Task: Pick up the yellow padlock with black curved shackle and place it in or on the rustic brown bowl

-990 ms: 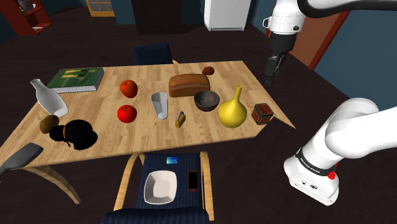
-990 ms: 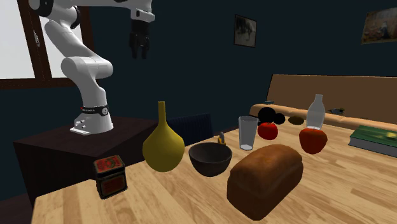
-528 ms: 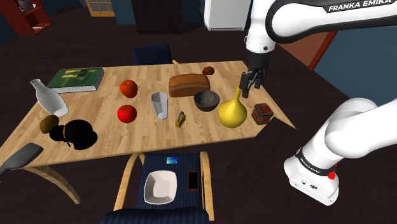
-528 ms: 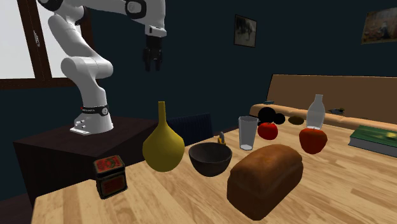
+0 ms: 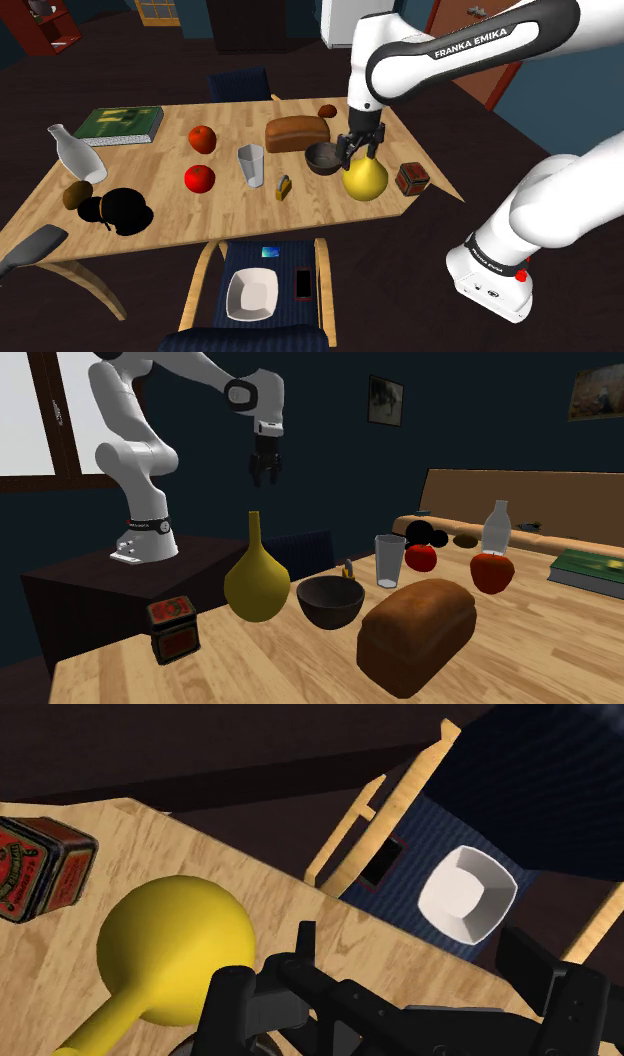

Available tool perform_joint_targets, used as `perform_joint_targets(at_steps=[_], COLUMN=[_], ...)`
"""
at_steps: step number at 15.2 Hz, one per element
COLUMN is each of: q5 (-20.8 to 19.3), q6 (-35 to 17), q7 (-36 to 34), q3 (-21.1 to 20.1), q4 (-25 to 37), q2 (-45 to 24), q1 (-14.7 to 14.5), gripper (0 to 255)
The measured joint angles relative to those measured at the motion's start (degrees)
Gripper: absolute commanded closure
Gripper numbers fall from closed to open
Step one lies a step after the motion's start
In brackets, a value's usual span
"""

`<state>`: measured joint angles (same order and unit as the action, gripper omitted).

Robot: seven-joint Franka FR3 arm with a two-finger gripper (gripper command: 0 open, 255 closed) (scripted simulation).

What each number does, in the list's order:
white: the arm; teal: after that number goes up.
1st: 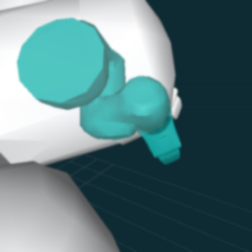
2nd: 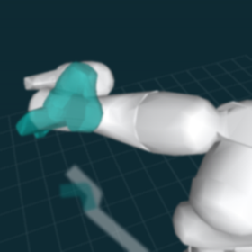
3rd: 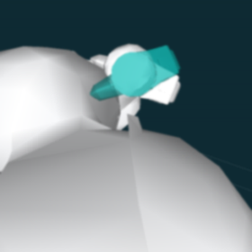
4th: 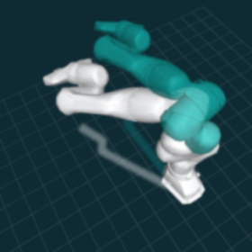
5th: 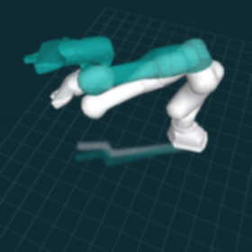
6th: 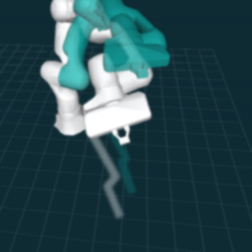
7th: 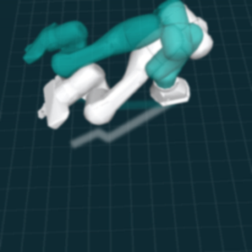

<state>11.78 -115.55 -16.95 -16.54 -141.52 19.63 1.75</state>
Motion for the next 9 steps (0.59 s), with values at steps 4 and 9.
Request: perform_joint_targets(at_steps=[4,9], q5=[-0.76,-3.80], q6=[-6.36,-13.79], q7=[-6.55,-15.57], q3=[-2.26,-3.87], q4=[3.02,8.14], q2=[-8.59,-20.41], q1=[0.74,1.00], gripper=[0,0])
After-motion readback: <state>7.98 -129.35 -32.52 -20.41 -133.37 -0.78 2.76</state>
